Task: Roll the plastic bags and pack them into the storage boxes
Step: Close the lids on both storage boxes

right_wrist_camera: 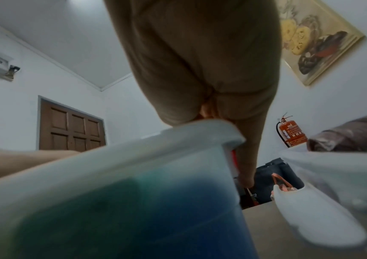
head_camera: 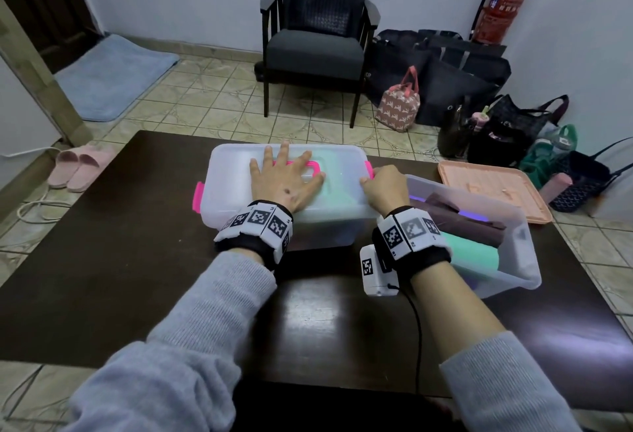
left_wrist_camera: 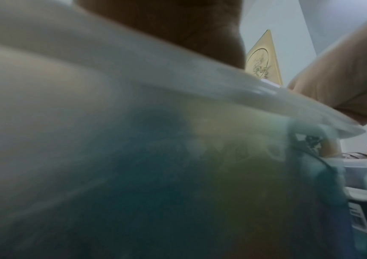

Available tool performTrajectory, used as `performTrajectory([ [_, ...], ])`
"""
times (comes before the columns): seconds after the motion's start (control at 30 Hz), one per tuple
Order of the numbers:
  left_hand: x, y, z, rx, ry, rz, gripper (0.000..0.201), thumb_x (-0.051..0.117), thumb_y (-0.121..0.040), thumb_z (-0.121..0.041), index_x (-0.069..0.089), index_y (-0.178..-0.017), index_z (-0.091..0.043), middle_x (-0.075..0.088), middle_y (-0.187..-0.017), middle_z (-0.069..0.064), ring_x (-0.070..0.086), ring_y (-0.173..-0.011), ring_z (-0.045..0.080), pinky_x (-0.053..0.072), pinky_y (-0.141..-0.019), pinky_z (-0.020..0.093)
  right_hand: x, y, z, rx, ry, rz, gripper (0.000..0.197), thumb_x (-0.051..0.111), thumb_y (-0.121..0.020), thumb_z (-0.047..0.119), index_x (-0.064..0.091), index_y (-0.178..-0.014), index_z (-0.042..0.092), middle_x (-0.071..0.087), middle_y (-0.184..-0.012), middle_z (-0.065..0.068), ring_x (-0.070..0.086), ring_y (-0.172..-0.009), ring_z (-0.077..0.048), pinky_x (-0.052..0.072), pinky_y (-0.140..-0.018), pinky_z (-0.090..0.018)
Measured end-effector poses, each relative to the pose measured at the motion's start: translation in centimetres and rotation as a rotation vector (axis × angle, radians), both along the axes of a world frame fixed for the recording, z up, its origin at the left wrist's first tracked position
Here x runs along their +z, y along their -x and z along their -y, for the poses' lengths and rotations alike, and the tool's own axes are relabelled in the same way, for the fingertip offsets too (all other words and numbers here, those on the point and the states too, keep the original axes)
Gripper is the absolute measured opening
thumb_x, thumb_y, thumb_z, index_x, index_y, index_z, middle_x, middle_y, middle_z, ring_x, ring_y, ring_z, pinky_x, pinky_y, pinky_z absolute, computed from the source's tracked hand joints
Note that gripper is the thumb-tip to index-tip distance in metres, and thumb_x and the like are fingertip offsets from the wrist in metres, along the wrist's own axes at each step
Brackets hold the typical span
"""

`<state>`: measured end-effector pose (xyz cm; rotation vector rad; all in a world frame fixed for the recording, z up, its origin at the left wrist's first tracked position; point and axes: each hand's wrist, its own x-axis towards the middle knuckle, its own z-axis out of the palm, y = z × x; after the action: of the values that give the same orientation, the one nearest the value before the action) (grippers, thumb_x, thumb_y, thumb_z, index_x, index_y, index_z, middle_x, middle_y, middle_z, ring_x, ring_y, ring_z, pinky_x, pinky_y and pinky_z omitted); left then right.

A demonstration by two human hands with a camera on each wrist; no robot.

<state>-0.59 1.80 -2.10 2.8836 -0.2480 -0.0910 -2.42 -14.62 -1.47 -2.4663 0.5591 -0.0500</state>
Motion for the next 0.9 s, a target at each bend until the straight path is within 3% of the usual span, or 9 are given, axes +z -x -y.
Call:
performTrajectory([
  [0.13,-0.2,0.1,-0.1,-0.007,0.004,0.01,0.063,0.021,-0.092,-0.063,0.012,-0.149,-0.038,-0.004,-0.159,0.002,-0.005,-0.146,0.028,-0.004,-0.114,0.051,-0.6,0.7,-0.9,0.066,-0.02,-0.042,0.039,0.034,-0.097,0.005,0.032,-0.134,-0.007,0.05,-0.129,-0.026,0.047,-0.121,-0.038,0.037,-0.091,-0.036],
  [0.27,-0.2,0.2,-0.4,0.038,0.285,0.125,0.053,0.032,-0.099,-0.042,0.026,-0.147,-0.022,0.016,-0.157,0.007,0.01,-0.145,0.023,0.003,-0.116,0.044,-0.4,1.0,-0.9,0.171,0.183,0.077,0.043,0.038,-0.095,0.003,0.032,-0.137,-0.003,0.04,-0.139,-0.022,0.035,-0.13,-0.035,0.027,-0.105,-0.037],
  [0.37,0.2,0.4,-1.7,0.139,0.432,0.342,0.044,0.04,-0.095,-0.013,0.039,-0.139,-0.008,0.038,-0.145,0.013,0.03,-0.136,0.026,0.02,-0.112,0.037,0.4,1.5,-2.8,0.29,0.315,0.152,0.049,0.032,-0.1,0.019,0.02,-0.148,0.013,0.019,-0.154,-0.014,0.012,-0.143,-0.03,0.013,-0.117,-0.046],
  [0.47,0.6,1.0,-3.9,0.347,0.291,0.414,0.052,0.04,-0.09,-0.006,0.034,-0.141,-0.01,0.033,-0.148,0.013,0.024,-0.139,0.029,0.018,-0.112,0.047,0.9,1.5,-5.6,0.419,0.28,0.022,0.053,0.024,-0.1,0.047,0.015,-0.149,0.031,0.002,-0.159,-0.008,-0.007,-0.145,-0.031,-0.002,-0.114,-0.054],
  [0.57,0.5,2.4,-6.3,0.572,0.288,0.324,0.065,0.047,-0.092,-0.021,0.016,-0.149,-0.012,0.014,-0.156,0.014,0.007,-0.144,0.033,0.006,-0.113,0.054,0.8,0.8,-7.6,0.442,0.217,-0.087,0.06,0.02,-0.092,0.065,0.012,-0.147,0.042,-0.009,-0.159,-0.002,-0.016,-0.143,-0.033,-0.009,-0.108,-0.063],
  [0.67,-0.1,3.7,-8.3,0.765,0.625,0.162,0.094,0.062,-0.083,-0.048,0.01,-0.149,-0.006,0.014,-0.156,0.015,0.015,-0.143,0.032,0.015,-0.113,0.049,0.6,0.4,-8.3,0.43,0.271,-0.171,0.07,0.02,-0.083,0.077,0.008,-0.146,0.048,-0.014,-0.158,-0.001,-0.018,-0.142,-0.038,-0.011,-0.103,-0.069],
  [0.73,-1.4,3.6,-8.8,0.891,0.954,-0.051,0.107,0.07,-0.07,-0.058,0.019,-0.147,-0.002,0.03,-0.15,0.017,0.032,-0.137,0.031,0.028,-0.112,0.04,0.6,0.4,-8.4,0.431,0.328,-0.195,0.078,0.025,-0.078,0.082,0.005,-0.146,0.049,-0.015,-0.158,-0.001,-0.016,-0.142,-0.04,-0.009,-0.101,-0.072],
  [0.8,-2.1,3.5,-8.6,0.983,1.252,-0.166,0.112,0.074,-0.046,-0.066,0.041,-0.14,-0.015,0.051,-0.135,0.012,0.054,-0.119,0.029,0.044,-0.102,0.039,0.6,0.5,-8.3,0.44,0.369,-0.201,0.081,0.028,-0.075,0.084,0.005,-0.145,0.05,-0.012,-0.158,-0.001,-0.012,-0.143,-0.04,-0.004,-0.102,-0.073],
  [0.9,-4.0,2.6,-8.5,1.039,1.417,-0.158,0.116,0.075,-0.028,-0.064,0.051,-0.132,-0.021,0.06,-0.123,0.006,0.063,-0.104,0.026,0.051,-0.092,0.038,1.2,0.4,-8.1,0.453,0.424,-0.211,0.083,0.028,-0.072,0.087,0.006,-0.144,0.051,-0.004,-0.159,0.0,-0.003,-0.144,-0.038,0.005,-0.103,-0.072],
])
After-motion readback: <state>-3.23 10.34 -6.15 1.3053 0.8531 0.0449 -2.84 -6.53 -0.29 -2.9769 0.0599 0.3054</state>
